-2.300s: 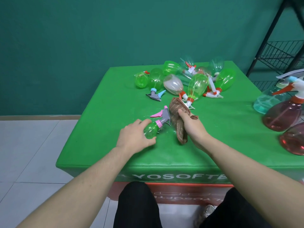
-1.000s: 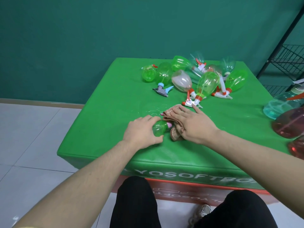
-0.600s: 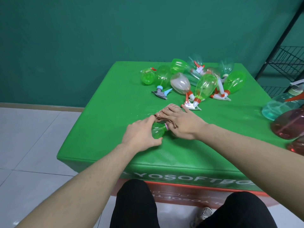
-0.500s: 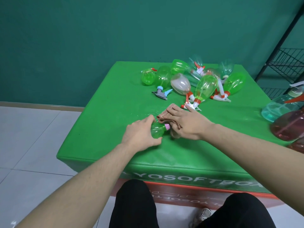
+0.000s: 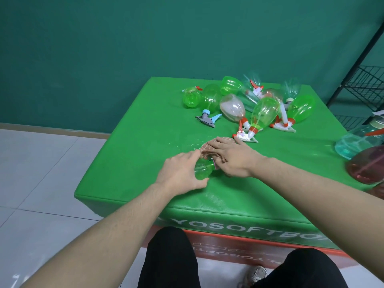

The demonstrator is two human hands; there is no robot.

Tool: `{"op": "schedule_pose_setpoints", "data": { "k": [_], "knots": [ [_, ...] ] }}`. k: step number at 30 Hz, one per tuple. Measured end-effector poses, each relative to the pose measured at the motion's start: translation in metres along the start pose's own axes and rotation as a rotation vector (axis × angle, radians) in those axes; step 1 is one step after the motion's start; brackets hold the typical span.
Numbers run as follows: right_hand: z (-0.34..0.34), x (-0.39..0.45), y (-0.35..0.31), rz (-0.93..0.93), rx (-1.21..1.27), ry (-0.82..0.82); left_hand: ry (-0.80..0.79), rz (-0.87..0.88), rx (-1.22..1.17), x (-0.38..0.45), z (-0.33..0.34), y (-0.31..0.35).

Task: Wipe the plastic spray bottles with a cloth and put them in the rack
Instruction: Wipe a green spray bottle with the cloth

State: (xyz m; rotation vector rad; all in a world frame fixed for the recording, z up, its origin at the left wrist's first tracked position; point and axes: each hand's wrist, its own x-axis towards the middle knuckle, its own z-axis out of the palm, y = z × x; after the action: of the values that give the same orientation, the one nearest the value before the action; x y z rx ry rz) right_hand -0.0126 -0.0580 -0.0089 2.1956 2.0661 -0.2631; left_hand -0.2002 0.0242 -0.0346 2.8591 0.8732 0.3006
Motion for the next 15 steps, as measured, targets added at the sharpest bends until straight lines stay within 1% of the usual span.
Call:
{"op": "schedule_pose_setpoints", "data": {
  "k": [2,6,11,15],
  "knots": [
    [0.0,0.001,-0.001,0.013,0.031,-0.003,-0.001,0.0,-0.003,0.0,-0.002,0.0],
    [-0.009,-0.011,0.005,0.021,0.012,-0.024,-0.01,-0.018,0.001,0.0,0.0,-0.001],
    [-0.023,-0.025,0.006,0.053,-0.122,-0.045,0.01,-0.014,-0.012,0.0,0.005,-0.001],
    [-0.026,-0.024,-0.004,0.058,-0.163,-0.052,0.027,0.007,-0.002,-0.003,0.009,-0.002]
  ]
}}
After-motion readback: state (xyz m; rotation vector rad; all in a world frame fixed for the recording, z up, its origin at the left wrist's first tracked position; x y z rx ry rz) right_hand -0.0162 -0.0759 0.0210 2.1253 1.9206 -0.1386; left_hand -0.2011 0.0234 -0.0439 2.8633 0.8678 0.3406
